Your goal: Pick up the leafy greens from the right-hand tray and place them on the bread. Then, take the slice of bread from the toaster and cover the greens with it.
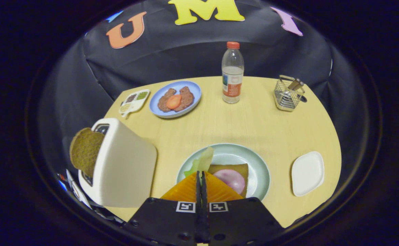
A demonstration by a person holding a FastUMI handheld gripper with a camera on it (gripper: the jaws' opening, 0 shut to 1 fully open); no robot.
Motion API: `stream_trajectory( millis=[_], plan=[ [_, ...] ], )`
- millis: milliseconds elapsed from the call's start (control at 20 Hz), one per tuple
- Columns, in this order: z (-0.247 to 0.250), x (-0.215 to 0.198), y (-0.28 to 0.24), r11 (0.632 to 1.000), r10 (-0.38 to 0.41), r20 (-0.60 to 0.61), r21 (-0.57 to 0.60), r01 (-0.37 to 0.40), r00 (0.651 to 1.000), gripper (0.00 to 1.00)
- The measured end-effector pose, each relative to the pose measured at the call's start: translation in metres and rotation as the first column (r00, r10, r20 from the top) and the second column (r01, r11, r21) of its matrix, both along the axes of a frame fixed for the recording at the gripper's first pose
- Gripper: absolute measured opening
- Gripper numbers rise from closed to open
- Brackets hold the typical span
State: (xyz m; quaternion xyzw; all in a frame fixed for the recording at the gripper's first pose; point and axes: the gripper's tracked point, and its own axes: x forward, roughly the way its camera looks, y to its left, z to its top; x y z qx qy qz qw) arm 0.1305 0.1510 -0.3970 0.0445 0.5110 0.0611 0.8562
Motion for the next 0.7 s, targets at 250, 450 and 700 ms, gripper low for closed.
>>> stream_trajectory(
  millis=[250, 450, 700],
  plan=[
    [-0.026, 0.012, -0.035, 0.996, -0.062, -0.022, -0.072, 0.060, 0.998, 0.00],
    [-0.036, 0.018, -0.044, 0.994, -0.081, -0.036, -0.071, 0.078, 0.996, 0.02],
    [-0.024, 0.018, -0.048, 0.996, -0.091, 0.013, -0.018, 0.091, 0.996, 0.32]
  ],
)
